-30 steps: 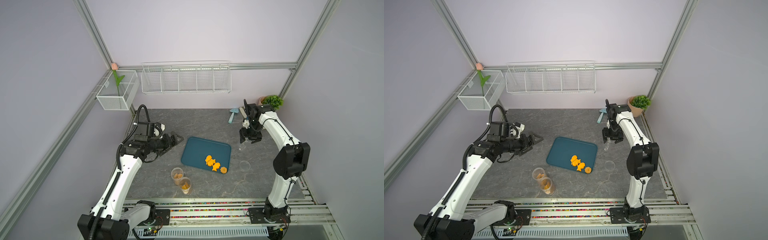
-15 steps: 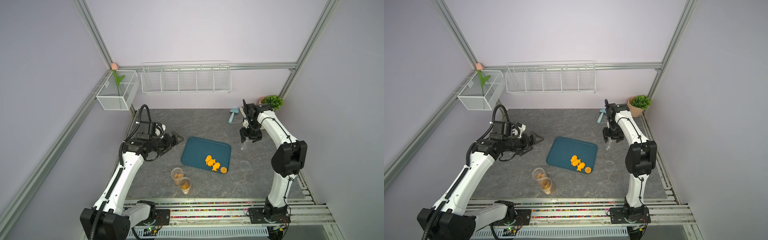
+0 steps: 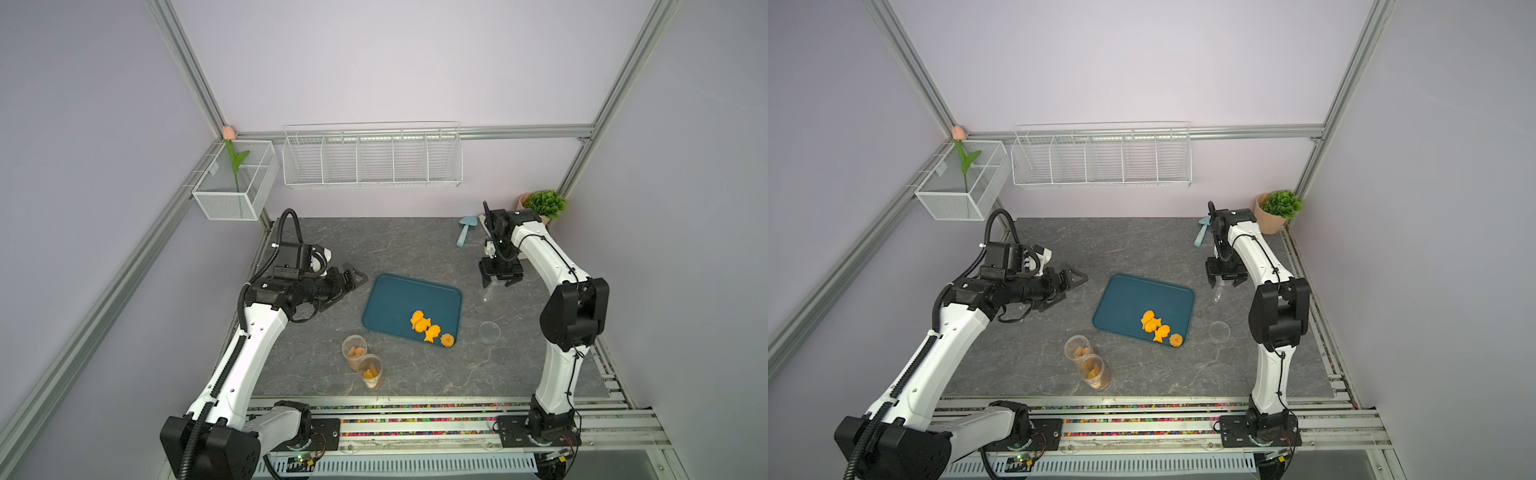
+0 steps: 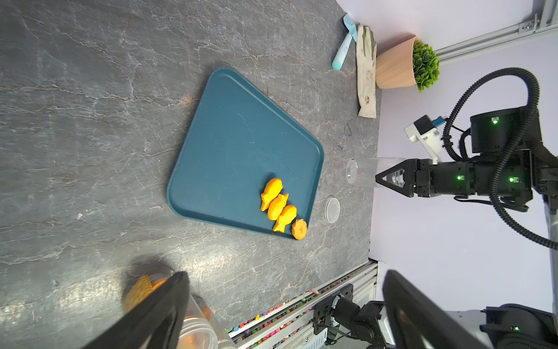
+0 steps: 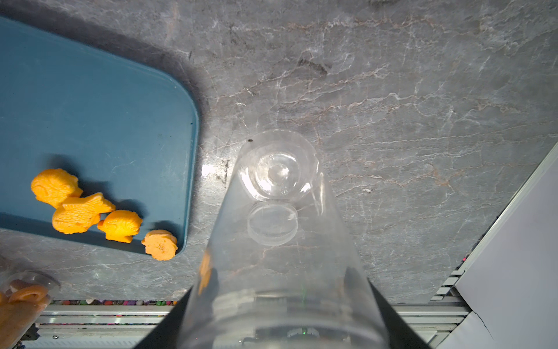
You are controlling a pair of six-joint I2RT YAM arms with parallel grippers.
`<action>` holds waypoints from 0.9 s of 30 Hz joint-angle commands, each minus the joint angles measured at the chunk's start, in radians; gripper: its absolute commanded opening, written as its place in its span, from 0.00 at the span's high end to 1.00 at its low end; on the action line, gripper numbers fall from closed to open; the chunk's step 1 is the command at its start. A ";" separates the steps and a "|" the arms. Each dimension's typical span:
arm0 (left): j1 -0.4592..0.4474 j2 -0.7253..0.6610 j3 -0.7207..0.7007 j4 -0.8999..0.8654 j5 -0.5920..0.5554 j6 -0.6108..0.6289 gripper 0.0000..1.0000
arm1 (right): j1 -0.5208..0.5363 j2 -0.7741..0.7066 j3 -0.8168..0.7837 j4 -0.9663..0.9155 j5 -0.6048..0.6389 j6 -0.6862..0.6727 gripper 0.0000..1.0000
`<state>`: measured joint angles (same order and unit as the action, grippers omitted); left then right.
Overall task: Pour the cookies out of the jar
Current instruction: Place the jar at the center of the board.
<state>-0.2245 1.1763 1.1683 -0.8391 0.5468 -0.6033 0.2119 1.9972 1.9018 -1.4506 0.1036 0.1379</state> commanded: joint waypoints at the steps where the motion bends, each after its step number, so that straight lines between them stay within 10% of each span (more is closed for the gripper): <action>1: 0.002 -0.008 -0.006 -0.013 -0.002 0.027 0.00 | -0.001 -0.003 -0.005 -0.014 0.014 -0.022 0.33; 27: 0.002 0.005 -0.005 0.005 0.013 0.012 0.00 | 0.012 0.013 -0.101 0.045 0.010 -0.013 0.33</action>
<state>-0.2245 1.1713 1.1553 -0.8280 0.5507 -0.6075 0.2176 1.9976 1.8244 -1.4143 0.1154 0.1303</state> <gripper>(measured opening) 0.995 0.676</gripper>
